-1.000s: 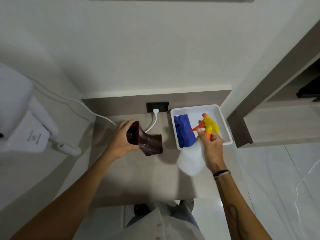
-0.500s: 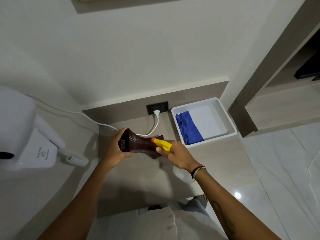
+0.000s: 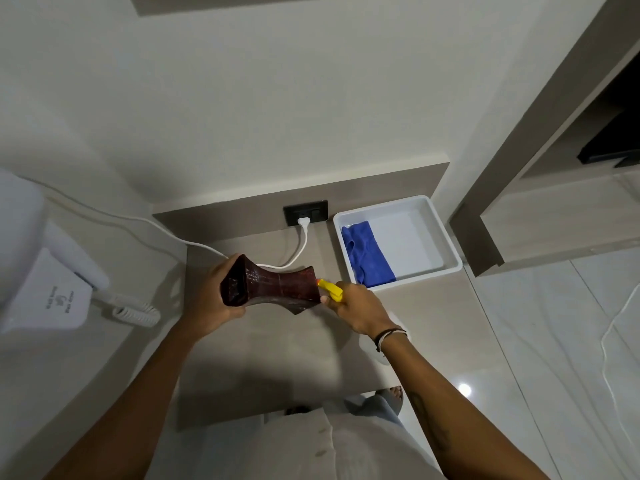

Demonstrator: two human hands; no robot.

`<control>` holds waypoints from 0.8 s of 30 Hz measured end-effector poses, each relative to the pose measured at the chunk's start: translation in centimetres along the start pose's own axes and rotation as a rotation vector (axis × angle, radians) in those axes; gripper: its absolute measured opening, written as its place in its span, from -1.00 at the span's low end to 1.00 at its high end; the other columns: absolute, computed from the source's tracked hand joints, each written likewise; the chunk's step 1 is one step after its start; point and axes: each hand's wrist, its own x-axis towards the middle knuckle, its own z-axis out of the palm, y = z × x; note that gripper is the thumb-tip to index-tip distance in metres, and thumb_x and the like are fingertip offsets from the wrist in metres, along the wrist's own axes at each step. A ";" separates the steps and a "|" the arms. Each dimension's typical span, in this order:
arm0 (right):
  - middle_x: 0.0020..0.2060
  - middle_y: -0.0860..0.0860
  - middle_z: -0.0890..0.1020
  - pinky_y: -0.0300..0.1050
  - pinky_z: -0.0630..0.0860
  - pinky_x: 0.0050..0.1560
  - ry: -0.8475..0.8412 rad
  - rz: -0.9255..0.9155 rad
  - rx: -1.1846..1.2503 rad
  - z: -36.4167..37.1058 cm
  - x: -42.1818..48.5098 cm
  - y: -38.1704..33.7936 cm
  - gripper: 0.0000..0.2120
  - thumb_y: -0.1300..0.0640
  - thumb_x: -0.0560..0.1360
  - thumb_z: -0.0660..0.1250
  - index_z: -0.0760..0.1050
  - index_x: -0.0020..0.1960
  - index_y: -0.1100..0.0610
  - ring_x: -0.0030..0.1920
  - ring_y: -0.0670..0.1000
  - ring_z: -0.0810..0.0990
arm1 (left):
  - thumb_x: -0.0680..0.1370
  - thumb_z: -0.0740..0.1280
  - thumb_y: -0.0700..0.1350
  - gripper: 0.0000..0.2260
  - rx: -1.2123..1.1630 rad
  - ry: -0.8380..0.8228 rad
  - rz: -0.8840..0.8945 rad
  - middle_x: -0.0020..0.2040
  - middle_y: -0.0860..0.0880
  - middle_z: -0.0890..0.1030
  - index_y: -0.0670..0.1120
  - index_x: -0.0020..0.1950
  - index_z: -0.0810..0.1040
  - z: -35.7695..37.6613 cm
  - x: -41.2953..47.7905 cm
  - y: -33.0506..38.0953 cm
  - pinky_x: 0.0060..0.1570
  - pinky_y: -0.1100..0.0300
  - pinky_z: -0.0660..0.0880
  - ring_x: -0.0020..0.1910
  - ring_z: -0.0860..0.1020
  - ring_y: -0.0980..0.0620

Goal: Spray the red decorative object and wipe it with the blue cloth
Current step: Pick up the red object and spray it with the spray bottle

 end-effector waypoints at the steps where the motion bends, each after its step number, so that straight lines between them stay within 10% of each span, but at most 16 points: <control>1: 0.06 0.18 0.76 0.03 0.56 0.00 -0.003 0.011 -0.004 0.0 0.0 0.2 -0.59 -0.17 0.69 0.34 0.61 0.23 0.18 0.05 0.23 0.72 | 0.28 0.65 -0.43 0.04 0.008 0.001 -0.006 0.55 -0.15 0.39 -0.04 0.67 0.28 0.0 -0.1 0.1 0.48 -0.21 0.42 0.53 0.38 -0.16; 5: 0.08 0.19 0.76 0.10 0.63 0.09 -0.039 0.003 0.051 0.0 -0.4 0.4 -0.59 -0.17 0.69 0.34 0.61 0.27 0.17 0.08 0.22 0.72 | 0.26 0.68 -0.39 0.00 0.029 0.063 -0.034 0.38 0.18 0.54 0.12 0.59 0.38 0.0 -0.6 0.7 0.29 0.17 0.48 0.32 0.52 0.19; 9: -0.10 0.02 0.73 0.04 0.62 -0.04 -0.036 -0.112 0.134 -0.3 -1.4 -0.3 -0.74 -0.15 0.69 0.35 0.60 0.15 0.04 -0.06 0.11 0.68 | 0.31 0.70 -0.26 -0.25 -0.008 0.114 -0.106 -0.03 0.59 0.61 0.57 0.08 0.55 -0.3 -0.7 2.1 -0.13 0.63 0.43 0.00 0.56 0.57; 14: 0.02 0.12 0.74 0.15 0.64 0.04 -0.085 -0.276 0.107 0.3 -2.1 -3.3 -0.61 -0.20 0.68 0.32 0.59 0.19 0.13 0.00 0.17 0.69 | 0.39 0.67 0.06 -0.69 -0.124 0.196 -0.298 -0.19 0.31 0.74 0.20 0.05 0.66 -0.3 0.0 2.3 -0.32 0.51 0.47 -0.11 0.70 0.30; 18: 0.08 0.13 0.74 0.17 0.65 0.09 -0.071 -0.275 0.006 1.1 -1.6 -4.7 -0.57 -0.24 0.70 0.26 0.57 0.24 0.11 0.04 0.19 0.70 | 0.34 0.60 0.28 -0.48 -0.126 0.224 -0.378 -0.06 0.03 0.76 0.04 0.19 0.71 -0.1 0.2 2.6 -0.22 0.26 0.49 -0.09 0.69 0.11; 24: 0.05 0.13 0.75 0.09 0.66 0.02 -0.017 -0.125 -0.027 1.1 -1.3 -2.8 -0.65 -0.19 0.69 0.30 0.58 0.20 0.09 0.01 0.22 0.72 | 0.45 0.59 0.19 -0.63 -0.147 0.227 -0.324 0.03 0.13 0.71 0.22 0.22 0.64 0.0 0.0 3.4 -0.22 0.34 0.51 0.02 0.68 0.10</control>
